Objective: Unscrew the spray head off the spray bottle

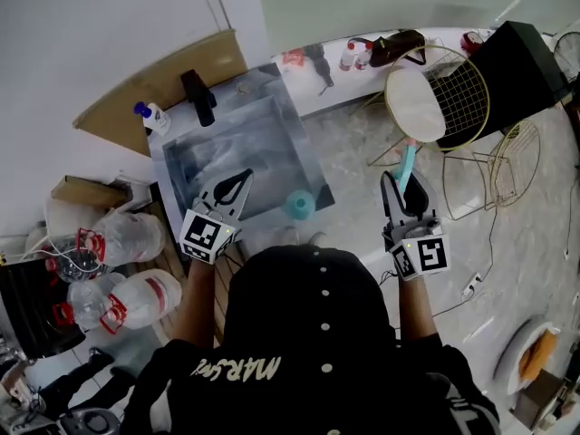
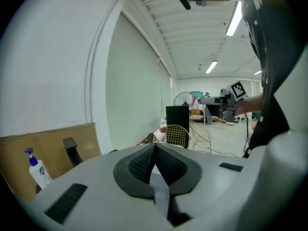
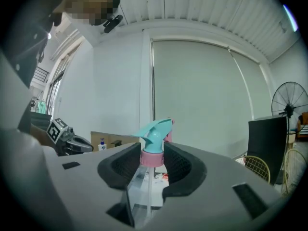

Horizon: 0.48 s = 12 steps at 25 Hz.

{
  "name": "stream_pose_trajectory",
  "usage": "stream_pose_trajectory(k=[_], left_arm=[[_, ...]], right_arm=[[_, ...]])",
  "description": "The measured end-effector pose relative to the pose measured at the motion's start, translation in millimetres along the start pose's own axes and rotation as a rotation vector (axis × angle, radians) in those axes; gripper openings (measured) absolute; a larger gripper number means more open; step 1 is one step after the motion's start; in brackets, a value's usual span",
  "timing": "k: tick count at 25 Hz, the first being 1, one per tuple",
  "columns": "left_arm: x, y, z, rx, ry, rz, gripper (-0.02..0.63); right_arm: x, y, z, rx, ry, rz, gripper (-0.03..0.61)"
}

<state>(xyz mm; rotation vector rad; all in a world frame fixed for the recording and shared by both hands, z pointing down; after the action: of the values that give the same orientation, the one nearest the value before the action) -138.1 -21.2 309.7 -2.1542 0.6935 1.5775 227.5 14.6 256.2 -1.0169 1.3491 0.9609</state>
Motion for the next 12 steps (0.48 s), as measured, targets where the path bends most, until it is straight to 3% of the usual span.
stream_pose_trajectory(k=[4, 7, 10, 12], left_arm=[[39.0, 0.4, 8.6, 0.088, -0.048, 0.03, 0.025], [60.6, -1.5, 16.7, 0.134, -0.096, 0.003, 0.025], [67.9, 0.7, 20.0, 0.177, -0.114, -0.042, 0.025], [65.0, 5.0, 21.3, 0.21, -0.097, -0.021, 0.025]], right_arm=[[5.4, -10.7, 1.4, -0.026, -0.011, 0.014, 0.163], [9.0, -15.0, 2.4, -0.037, -0.015, 0.012, 0.163], [11.9, -15.8, -0.1, -0.035, -0.017, 0.019, 0.163], [12.8, -15.0, -1.7, -0.029, -0.021, 0.023, 0.163]])
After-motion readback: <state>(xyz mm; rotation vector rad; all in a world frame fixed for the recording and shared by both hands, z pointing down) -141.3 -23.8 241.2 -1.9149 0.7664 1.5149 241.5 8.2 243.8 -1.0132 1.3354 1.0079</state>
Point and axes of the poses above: the fingertips, and each gripper's own axes: z backward along the fingers, y to its left, x out of its top, the point moved 9 cm from there along z, backward along the fingers, and after that the axes turned 8 degrees about -x, right-handed, at the moved point
